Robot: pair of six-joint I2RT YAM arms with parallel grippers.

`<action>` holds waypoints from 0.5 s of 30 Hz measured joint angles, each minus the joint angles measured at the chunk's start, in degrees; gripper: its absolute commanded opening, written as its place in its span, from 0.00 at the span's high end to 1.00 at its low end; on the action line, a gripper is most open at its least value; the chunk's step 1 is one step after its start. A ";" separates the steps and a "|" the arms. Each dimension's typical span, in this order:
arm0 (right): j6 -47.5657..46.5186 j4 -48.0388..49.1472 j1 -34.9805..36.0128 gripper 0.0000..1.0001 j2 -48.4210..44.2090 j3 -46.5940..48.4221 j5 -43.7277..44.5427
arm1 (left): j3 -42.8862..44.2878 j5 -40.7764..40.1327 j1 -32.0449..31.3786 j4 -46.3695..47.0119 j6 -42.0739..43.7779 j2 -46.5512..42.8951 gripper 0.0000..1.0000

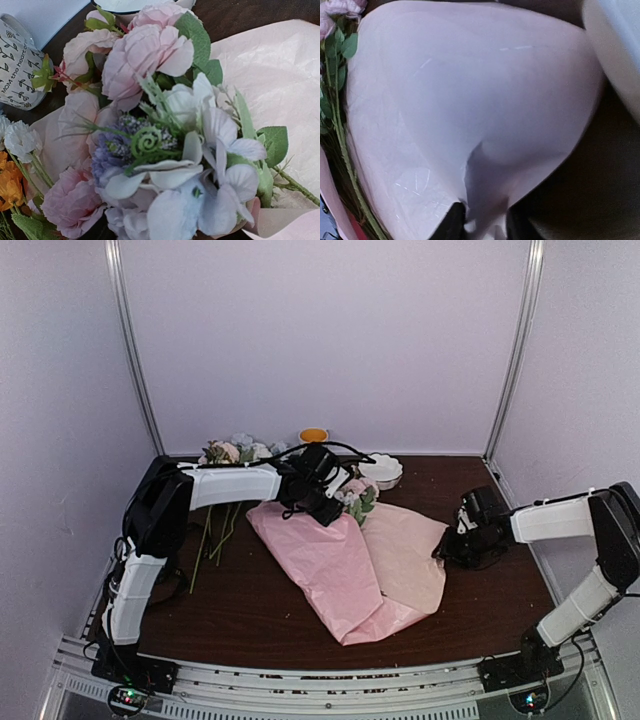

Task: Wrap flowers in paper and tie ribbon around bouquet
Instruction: Pick up the two-thirds-folded wrapping paper from the center of the board.

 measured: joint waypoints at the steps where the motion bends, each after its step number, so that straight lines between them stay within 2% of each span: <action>1: 0.20 0.09 0.00 0.90 -0.26 -0.42 -0.31 | -0.02 0.00 0.00 0.07 0.00 0.00 0.42; 3: 0.55 -0.04 0.02 1.00 -1.66 -1.01 -0.61 | -0.07 -0.02 0.00 0.15 0.00 0.00 0.42; 10: -0.61 -1.62 1.68 1.00 -9.46 -0.44 0.09 | -0.50 -0.33 -0.11 0.87 0.02 0.00 0.42; 15: -2.36 -3.06 9.86 1.00 -12.66 4.44 1.86 | -0.72 -0.46 -0.11 1.18 0.02 0.00 0.42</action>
